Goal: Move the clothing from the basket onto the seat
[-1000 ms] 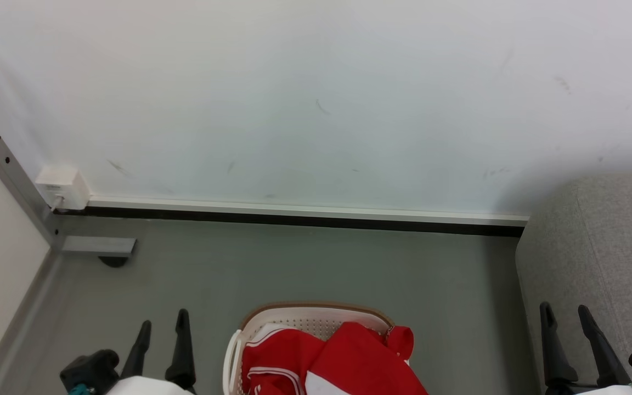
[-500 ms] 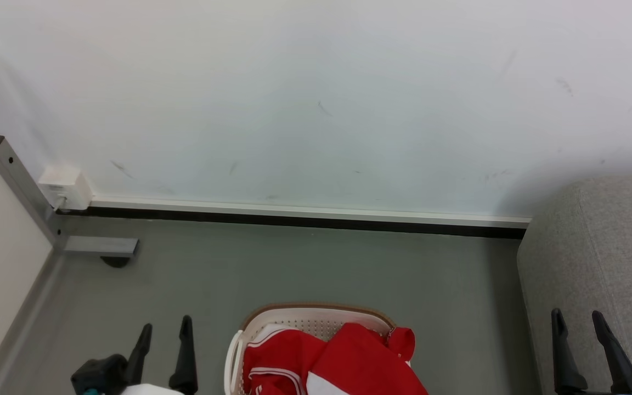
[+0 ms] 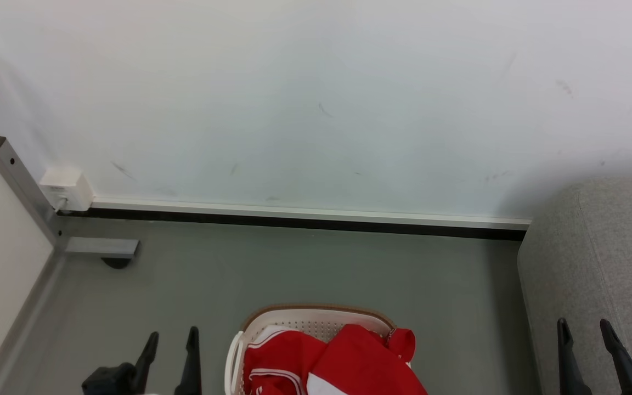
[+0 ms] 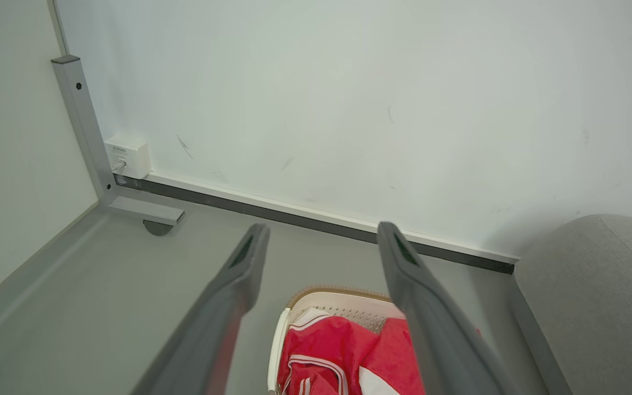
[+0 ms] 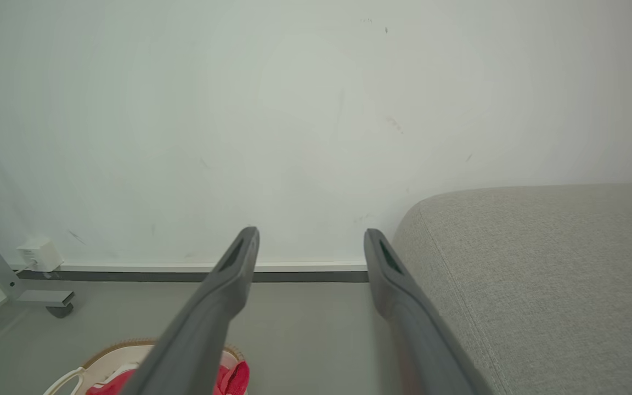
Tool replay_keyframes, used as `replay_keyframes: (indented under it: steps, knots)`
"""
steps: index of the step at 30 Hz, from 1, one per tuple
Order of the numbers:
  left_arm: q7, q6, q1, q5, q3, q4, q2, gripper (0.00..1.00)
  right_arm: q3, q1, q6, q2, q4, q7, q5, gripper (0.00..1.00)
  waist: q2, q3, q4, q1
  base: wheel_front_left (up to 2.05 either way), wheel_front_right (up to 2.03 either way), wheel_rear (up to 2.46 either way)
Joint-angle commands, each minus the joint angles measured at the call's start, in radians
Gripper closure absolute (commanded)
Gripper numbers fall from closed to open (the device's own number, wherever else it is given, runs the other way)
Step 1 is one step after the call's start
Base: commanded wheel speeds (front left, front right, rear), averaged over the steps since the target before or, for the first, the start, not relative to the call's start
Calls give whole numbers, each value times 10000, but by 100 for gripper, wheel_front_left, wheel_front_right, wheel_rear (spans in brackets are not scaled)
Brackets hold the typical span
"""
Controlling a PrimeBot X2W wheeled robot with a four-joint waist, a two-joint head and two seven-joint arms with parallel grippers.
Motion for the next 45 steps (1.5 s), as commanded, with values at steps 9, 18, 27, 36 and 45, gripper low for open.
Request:
replay_keyframes:
  steps: [9,18,27,36,45]
  knots:
    - [-241,-79,-36,565,111,87,20,0,-140,181,-19,31,167,-209,-539,0,0,-49,67,0,0,0,0]
    - [-414,4,60,1044,-7,19,20,0,-248,269,-21,59,327,-392,-825,0,0,-112,102,0,0,0,0]
    - [-385,20,66,912,-15,-35,19,0,-298,260,-21,72,304,-367,-818,0,0,-67,48,0,0,0,0]
    - [-385,26,23,880,9,-37,18,0,-272,166,-21,73,304,-367,-857,0,0,0,-13,0,0,0,0]
    - [-385,9,-33,979,108,-77,18,0,-244,56,-21,73,267,-367,-860,0,0,161,-161,0,0,0,0]
